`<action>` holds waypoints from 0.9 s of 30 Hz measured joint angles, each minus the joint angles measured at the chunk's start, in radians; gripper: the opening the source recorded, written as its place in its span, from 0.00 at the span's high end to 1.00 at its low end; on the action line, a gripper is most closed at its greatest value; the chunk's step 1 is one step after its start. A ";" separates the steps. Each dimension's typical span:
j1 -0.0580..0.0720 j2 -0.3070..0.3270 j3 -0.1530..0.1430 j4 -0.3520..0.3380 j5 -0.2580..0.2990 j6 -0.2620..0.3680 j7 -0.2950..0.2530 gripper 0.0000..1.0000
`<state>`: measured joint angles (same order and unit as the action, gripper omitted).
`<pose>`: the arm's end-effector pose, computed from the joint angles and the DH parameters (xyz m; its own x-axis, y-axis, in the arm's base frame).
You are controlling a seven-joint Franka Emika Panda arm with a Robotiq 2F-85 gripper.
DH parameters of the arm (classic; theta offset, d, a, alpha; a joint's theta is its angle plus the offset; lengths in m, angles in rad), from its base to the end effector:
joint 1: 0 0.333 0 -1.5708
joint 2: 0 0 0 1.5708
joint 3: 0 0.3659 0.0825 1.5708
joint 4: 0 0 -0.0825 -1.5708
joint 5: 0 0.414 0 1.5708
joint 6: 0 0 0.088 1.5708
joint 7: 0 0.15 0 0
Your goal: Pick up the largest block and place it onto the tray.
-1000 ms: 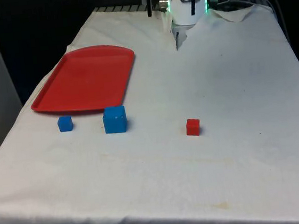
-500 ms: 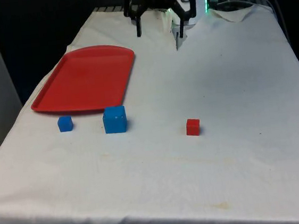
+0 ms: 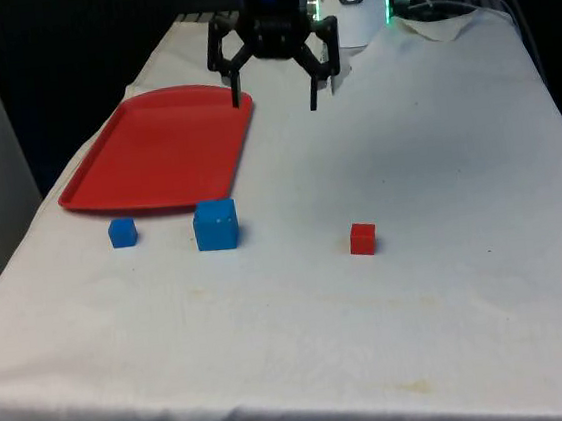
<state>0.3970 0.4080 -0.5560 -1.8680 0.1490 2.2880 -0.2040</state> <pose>0.6772 -0.0772 0.3189 0.9981 -0.0006 0.0611 -0.0071 -0.9943 0.1060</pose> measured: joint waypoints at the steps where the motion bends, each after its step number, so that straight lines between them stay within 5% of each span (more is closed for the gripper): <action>1: 0.000 0.004 -0.002 0.001 0.005 0.003 -0.005 0.00; 27: -0.028 0.171 -0.074 0.085 0.161 0.050 -0.192 0.00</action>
<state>0.3690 0.5790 -0.6300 -1.7830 0.3100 2.3380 -0.3960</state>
